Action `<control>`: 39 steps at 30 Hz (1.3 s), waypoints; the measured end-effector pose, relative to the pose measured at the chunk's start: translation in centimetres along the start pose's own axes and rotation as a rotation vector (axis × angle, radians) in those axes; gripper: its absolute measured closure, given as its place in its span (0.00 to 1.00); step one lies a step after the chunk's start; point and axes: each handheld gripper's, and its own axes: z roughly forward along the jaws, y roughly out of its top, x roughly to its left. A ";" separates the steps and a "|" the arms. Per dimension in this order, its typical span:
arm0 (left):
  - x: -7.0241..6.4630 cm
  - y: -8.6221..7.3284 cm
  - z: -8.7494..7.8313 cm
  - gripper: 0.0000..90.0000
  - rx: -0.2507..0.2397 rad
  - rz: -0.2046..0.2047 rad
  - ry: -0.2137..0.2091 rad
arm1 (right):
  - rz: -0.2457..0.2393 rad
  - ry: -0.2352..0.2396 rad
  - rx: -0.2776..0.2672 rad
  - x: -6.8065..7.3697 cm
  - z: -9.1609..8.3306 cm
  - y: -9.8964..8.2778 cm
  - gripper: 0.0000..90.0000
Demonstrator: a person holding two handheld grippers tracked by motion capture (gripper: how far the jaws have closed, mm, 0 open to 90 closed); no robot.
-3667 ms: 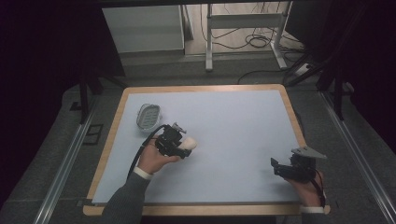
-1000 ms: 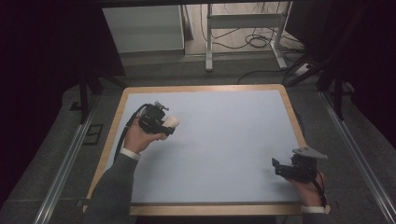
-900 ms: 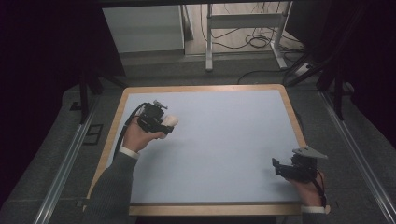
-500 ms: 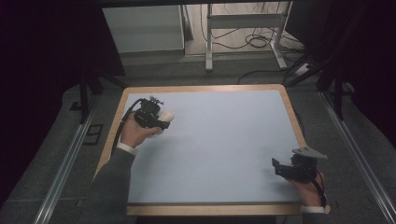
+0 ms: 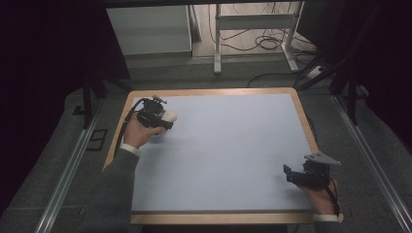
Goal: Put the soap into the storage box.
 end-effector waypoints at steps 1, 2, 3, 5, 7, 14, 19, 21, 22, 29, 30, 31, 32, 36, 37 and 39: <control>0.1 0.0 0.0 0.55 0.001 -0.002 0.000 | 0.000 0.000 0.000 0.0 0.0 0.0 0.07; 0.2 0.0 0.1 0.55 0.007 -0.005 0.002 | 0.001 0.000 0.001 0.0 0.0 0.0 0.07; 0.2 0.0 0.1 0.55 0.007 -0.005 0.002 | 0.002 0.000 0.002 0.0 0.0 0.0 0.07; 0.4 0.0 0.3 0.55 0.011 -0.009 0.001 | 0.001 0.000 0.001 0.0 0.0 0.0 0.07; 0.7 0.0 0.3 0.55 0.009 -0.014 0.010 | 0.001 0.001 0.000 0.0 0.0 0.0 0.07; 1.5 0.0 0.6 0.55 0.013 -0.034 0.016 | 0.001 -0.002 0.003 0.0 0.0 0.0 0.07; 2.5 0.0 1.1 0.55 0.022 -0.066 0.017 | -0.001 -0.001 0.005 0.0 0.1 -0.1 0.07; 2.9 0.0 1.3 0.55 0.026 -0.077 0.023 | 0.000 -0.001 0.006 0.0 0.1 -0.1 0.07; 2.9 0.0 1.3 0.55 0.026 -0.077 0.023 | 0.000 -0.001 0.006 0.0 0.1 -0.1 0.07; 3.9 -0.1 2.1 0.55 0.032 -0.113 0.042 | 0.001 -0.004 0.005 0.0 0.1 -0.1 0.07; 4.3 0.0 2.4 0.55 0.032 -0.127 0.051 | -0.001 -0.005 0.005 0.0 0.1 -0.1 0.07; 4.4 0.0 2.5 0.55 0.034 -0.132 0.055 | -0.003 -0.004 0.006 0.0 0.1 -0.1 0.07; 4.4 0.0 2.5 0.55 0.034 -0.132 0.055 | -0.003 -0.004 0.006 0.0 0.1 -0.1 0.07; 5.2 0.0 3.2 0.55 0.046 -0.157 0.067 | 0.001 -0.006 0.006 -0.1 0.1 -0.1 0.07; 5.3 0.0 3.5 0.55 0.051 -0.163 0.068 | 0.001 -0.005 0.005 -0.1 0.1 -0.1 0.07; 5.5 0.0 3.7 0.55 0.061 -0.165 0.072 | 0.000 -0.008 0.007 -0.1 0.1 -0.1 0.07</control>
